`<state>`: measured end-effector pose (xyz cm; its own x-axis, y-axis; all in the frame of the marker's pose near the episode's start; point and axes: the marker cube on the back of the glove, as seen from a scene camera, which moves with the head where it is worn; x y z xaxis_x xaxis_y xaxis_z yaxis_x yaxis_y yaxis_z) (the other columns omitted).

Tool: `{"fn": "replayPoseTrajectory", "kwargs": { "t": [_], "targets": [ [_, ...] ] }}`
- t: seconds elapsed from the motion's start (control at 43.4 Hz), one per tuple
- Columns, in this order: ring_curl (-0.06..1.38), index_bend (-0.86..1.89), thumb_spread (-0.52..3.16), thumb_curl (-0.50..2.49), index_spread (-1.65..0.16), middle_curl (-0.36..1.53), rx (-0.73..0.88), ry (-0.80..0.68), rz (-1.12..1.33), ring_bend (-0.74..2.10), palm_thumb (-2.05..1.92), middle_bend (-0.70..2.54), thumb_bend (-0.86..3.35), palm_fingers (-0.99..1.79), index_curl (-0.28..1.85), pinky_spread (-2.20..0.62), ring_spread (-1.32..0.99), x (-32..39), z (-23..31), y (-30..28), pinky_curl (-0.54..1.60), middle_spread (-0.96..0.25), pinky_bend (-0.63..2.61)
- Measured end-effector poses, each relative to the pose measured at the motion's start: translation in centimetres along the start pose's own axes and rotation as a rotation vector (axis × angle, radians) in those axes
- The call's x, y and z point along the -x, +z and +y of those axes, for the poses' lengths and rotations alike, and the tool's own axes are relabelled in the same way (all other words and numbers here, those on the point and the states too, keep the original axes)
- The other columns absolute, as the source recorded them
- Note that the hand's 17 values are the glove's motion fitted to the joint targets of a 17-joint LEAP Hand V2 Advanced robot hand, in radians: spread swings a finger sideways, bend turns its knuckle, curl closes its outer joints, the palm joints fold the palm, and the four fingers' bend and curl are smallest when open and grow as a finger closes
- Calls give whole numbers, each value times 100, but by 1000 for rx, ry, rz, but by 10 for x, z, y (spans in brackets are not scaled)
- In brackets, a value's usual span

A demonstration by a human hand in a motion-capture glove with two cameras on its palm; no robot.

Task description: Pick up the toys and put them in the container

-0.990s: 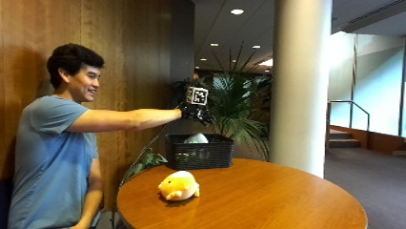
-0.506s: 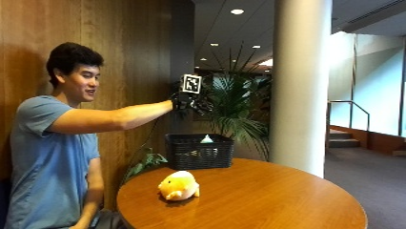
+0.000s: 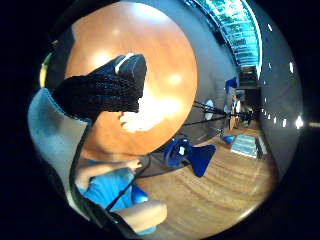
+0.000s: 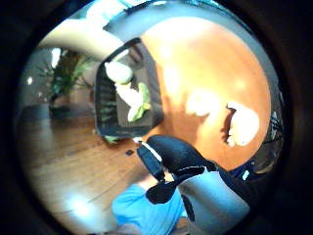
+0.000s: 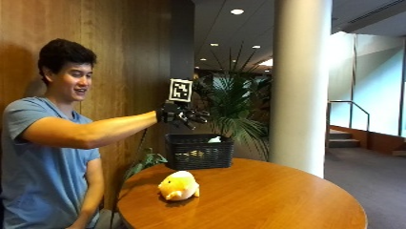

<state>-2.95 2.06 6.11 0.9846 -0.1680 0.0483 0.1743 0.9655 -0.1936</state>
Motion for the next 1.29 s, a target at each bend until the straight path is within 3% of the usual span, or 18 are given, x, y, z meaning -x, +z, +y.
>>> {"fn": "replayPoseTrajectory", "kwargs": {
  "t": [0.184,0.322,0.414,0.483,0.598,0.714,1.013,1.151,1.289],
  "targets": [
    [30,7,102,30,-28,27,16,108,0,48,-4,11,-5,-27,14,7,11,-71,17,41,40,9,156],
    [30,7,102,29,-28,25,12,-55,19,46,-4,11,-5,-27,14,6,10,-105,37,86,39,8,157],
    [30,6,102,28,-28,25,17,190,24,47,-4,14,-4,-22,13,7,10,-120,32,119,38,8,154],
    [30,6,102,28,-28,25,38,262,29,48,-4,14,-4,-21,12,6,10,-134,30,141,37,8,153],
    [30,6,102,28,-28,25,90,105,102,48,-4,14,-5,-21,12,6,9,-154,38,175,37,7,153],
    [30,5,101,28,-28,24,83,253,-17,45,-3,12,-4,-26,11,6,9,-141,31,203,37,8,155],
    [29,9,101,28,-28,21,5,201,-83,40,-1,11,-3,-22,12,5,9,-132,28,241,36,9,155],
    [35,6,106,29,-28,20,-65,181,-114,63,4,11,-1,-13,11,2,9,-128,28,239,35,10,150],
    [42,9,126,34,-30,23,-194,209,-126,98,28,23,14,26,9,-14,-4,-124,28,238,31,8,142]
  ]
}}
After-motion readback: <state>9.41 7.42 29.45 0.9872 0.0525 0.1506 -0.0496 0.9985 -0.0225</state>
